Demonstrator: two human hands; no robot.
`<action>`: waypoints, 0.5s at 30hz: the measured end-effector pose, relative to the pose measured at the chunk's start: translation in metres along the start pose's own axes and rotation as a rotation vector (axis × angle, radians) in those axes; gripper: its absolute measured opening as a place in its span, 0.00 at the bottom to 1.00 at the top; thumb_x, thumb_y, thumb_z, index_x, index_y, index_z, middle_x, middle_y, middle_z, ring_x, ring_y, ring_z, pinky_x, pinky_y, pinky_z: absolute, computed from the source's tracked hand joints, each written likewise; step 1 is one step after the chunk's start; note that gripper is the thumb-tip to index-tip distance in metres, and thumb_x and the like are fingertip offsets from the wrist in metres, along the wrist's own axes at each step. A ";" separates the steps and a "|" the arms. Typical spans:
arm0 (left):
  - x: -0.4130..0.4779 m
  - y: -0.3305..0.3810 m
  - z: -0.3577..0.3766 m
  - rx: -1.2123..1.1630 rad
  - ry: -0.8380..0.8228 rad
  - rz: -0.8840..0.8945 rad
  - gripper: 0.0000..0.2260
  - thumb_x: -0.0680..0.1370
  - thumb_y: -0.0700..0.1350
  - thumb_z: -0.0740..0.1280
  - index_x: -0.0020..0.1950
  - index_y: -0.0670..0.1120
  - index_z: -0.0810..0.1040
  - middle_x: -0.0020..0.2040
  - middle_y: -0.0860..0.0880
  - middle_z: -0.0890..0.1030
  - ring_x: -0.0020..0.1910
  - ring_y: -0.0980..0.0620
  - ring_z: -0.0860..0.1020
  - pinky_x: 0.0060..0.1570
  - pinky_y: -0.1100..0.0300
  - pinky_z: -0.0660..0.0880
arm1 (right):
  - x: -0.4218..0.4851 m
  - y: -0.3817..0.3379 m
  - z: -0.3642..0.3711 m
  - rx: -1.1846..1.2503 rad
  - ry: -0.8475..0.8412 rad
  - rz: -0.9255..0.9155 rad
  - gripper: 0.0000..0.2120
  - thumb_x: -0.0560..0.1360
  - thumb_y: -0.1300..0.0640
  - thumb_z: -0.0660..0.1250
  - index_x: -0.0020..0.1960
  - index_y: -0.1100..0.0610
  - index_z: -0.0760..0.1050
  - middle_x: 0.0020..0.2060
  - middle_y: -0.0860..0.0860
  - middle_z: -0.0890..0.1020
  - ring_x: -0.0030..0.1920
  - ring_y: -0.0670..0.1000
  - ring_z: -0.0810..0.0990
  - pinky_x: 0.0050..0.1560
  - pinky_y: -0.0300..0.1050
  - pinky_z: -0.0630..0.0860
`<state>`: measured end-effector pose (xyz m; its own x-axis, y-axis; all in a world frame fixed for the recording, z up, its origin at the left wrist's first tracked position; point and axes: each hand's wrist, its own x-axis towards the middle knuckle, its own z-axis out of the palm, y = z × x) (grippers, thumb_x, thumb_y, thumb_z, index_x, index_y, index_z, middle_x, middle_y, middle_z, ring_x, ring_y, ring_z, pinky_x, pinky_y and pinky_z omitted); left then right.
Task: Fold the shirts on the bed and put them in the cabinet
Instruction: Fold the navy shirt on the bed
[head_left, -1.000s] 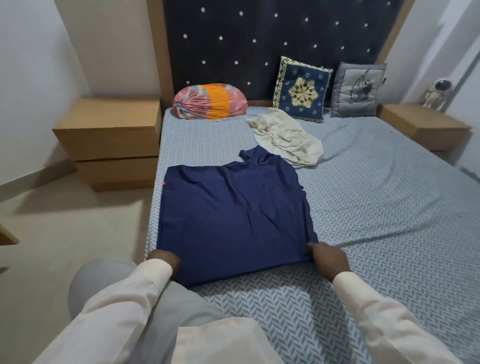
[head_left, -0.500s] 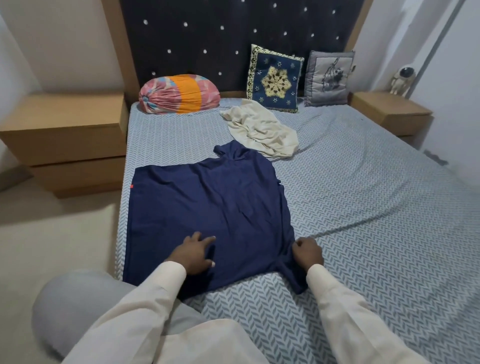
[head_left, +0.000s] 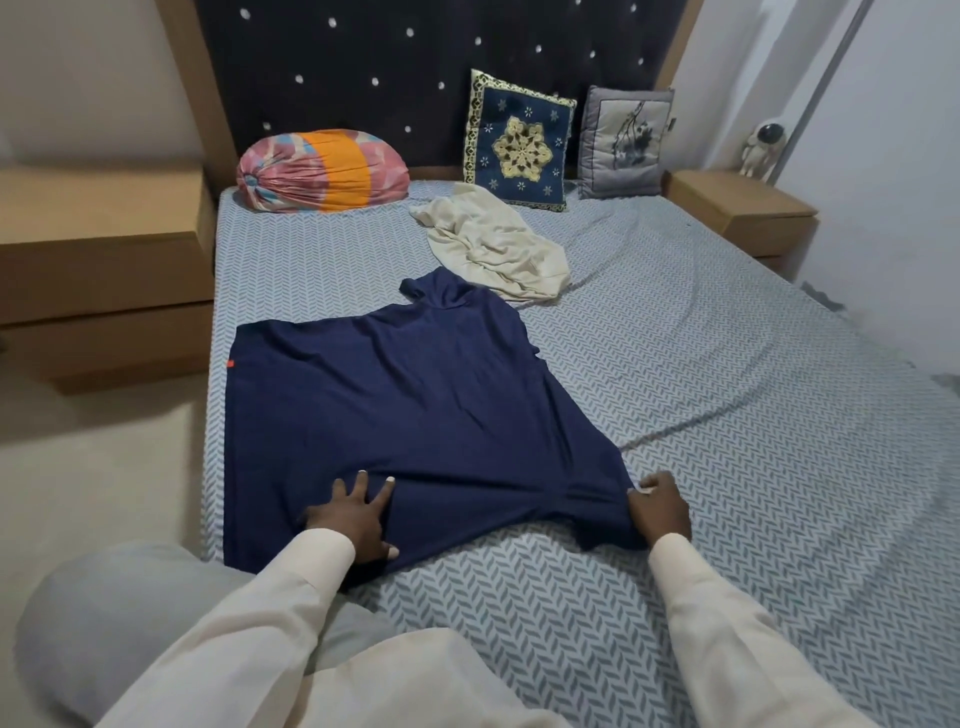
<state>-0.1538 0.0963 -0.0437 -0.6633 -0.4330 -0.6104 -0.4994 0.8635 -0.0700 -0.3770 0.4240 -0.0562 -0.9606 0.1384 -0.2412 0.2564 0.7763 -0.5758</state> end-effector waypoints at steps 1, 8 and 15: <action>-0.001 0.001 0.001 0.002 -0.014 -0.020 0.46 0.73 0.69 0.63 0.78 0.60 0.35 0.80 0.49 0.38 0.77 0.38 0.43 0.64 0.33 0.66 | -0.002 0.005 0.005 -0.043 -0.019 0.033 0.07 0.73 0.57 0.65 0.51 0.55 0.73 0.53 0.62 0.81 0.55 0.63 0.79 0.55 0.50 0.72; -0.003 -0.003 0.009 -0.074 -0.150 -0.249 0.52 0.69 0.74 0.61 0.76 0.56 0.29 0.78 0.40 0.33 0.74 0.25 0.50 0.69 0.33 0.60 | 0.016 -0.030 0.016 -0.096 0.081 -0.048 0.16 0.78 0.51 0.59 0.62 0.56 0.75 0.63 0.60 0.74 0.65 0.63 0.71 0.64 0.57 0.66; 0.002 0.000 -0.004 -0.194 -0.186 -0.365 0.59 0.63 0.78 0.62 0.78 0.48 0.34 0.78 0.34 0.40 0.76 0.33 0.57 0.72 0.36 0.56 | 0.056 -0.054 0.028 -0.132 -0.057 -0.099 0.11 0.71 0.49 0.65 0.50 0.53 0.77 0.54 0.59 0.81 0.58 0.62 0.77 0.61 0.55 0.72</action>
<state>-0.1571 0.0951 -0.0419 -0.3217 -0.6313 -0.7057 -0.7891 0.5907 -0.1687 -0.4413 0.3720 -0.0606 -0.9719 0.0250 -0.2339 0.1406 0.8588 -0.4926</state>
